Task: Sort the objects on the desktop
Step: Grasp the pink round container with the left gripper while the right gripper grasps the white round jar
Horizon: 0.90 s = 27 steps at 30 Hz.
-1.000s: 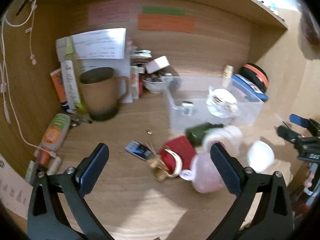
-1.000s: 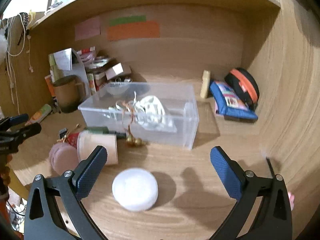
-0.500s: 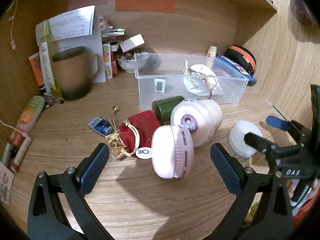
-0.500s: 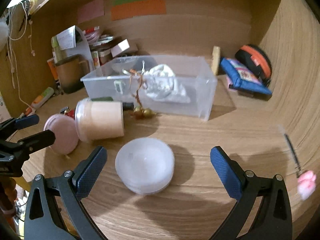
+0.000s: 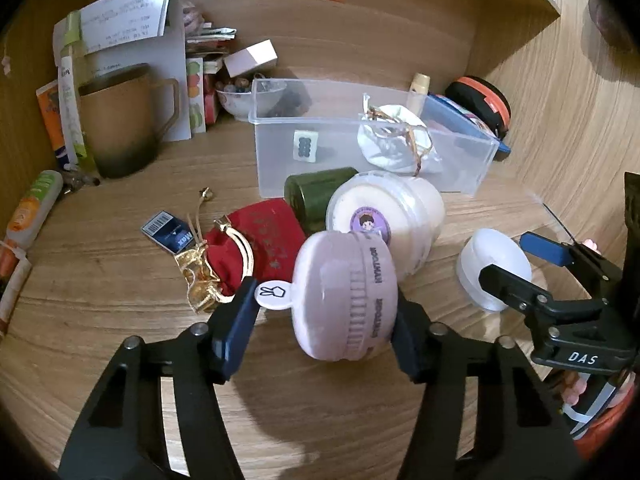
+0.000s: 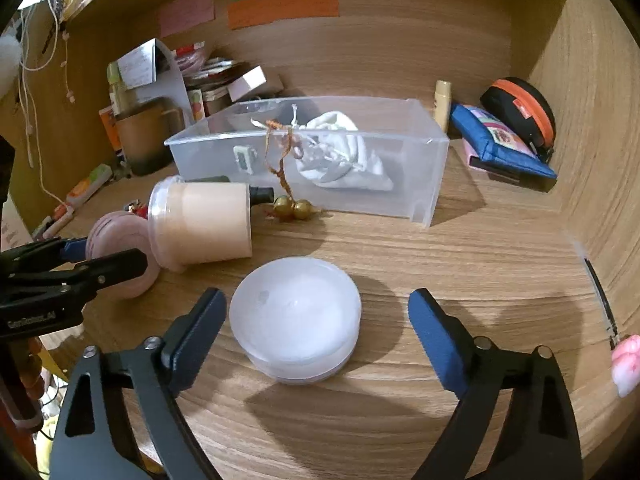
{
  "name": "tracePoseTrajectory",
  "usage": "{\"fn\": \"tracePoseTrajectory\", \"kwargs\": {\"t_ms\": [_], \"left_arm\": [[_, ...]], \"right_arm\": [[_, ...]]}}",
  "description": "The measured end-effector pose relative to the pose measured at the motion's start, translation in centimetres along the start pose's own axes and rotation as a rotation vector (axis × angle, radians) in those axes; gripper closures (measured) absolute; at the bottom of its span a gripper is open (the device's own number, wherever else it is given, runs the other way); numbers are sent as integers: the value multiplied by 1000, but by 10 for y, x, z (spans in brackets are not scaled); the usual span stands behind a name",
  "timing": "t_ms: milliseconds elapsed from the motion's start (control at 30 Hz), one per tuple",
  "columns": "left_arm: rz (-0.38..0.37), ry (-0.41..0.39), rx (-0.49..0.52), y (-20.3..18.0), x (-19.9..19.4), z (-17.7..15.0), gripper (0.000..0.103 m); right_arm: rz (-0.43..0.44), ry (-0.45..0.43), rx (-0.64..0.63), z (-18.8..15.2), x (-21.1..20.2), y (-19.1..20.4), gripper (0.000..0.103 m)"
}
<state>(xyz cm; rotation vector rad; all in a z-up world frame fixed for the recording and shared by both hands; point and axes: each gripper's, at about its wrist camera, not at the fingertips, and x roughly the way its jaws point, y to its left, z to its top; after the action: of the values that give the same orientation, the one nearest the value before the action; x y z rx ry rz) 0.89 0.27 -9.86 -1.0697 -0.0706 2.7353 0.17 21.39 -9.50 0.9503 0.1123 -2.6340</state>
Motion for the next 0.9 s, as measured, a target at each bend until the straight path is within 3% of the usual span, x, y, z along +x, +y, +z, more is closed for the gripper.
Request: {"fn": "tracePoseTrajectory", "kwargs": {"t_ms": [133,367,900], "left_arm": [[19,-6,16,-4,1,-1,44],[7,-21,13,-9,5,1,45],[21,-80,2,2,-15,14,45]], "right_arm": [[24,20,10,-3,6,1,20],[28,26,9,-7,11,5,40],[43,-33,43,9,-8,-6,40]]}}
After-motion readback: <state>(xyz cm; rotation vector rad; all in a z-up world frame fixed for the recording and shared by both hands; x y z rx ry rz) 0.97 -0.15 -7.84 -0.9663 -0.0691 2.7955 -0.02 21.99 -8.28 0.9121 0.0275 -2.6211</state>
